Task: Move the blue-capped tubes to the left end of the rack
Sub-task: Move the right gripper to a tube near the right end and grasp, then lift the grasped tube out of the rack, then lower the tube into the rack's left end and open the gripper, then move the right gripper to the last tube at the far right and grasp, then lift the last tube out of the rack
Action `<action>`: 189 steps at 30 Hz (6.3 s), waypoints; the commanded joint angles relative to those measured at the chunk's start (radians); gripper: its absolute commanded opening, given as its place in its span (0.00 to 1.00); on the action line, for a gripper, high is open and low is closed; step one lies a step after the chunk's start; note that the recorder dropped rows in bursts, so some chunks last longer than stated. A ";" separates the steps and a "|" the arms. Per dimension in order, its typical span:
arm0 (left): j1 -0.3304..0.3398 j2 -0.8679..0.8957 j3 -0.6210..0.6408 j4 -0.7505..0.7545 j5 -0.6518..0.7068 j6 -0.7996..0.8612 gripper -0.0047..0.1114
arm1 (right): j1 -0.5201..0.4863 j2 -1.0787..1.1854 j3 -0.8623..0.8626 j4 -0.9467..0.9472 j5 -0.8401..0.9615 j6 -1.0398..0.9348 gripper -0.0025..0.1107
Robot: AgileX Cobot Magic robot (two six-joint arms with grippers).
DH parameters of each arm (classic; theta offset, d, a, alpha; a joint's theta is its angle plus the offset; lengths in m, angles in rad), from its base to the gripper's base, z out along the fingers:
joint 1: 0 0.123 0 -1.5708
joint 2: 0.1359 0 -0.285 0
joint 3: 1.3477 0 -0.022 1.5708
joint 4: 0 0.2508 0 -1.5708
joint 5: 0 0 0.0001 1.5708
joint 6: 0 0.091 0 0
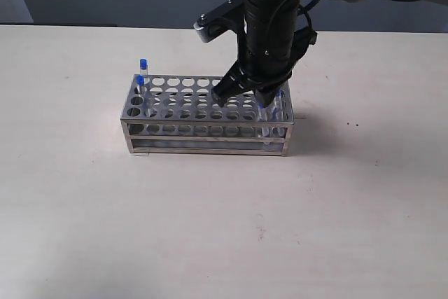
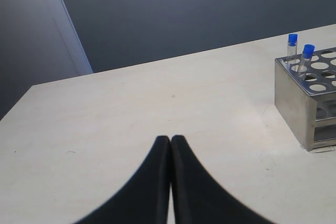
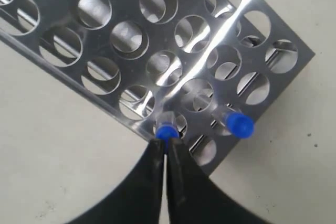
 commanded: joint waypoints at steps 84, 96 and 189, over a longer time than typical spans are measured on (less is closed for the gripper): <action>-0.003 0.004 -0.002 0.004 -0.014 -0.005 0.04 | 0.117 0.411 -0.675 0.321 -0.059 -0.213 0.02; -0.003 0.004 -0.002 0.004 -0.014 -0.005 0.04 | 0.117 0.428 -0.675 0.371 -0.057 -0.213 0.27; -0.003 0.004 -0.002 0.004 -0.014 -0.005 0.04 | 0.176 0.016 -0.311 0.215 -0.138 -0.180 0.02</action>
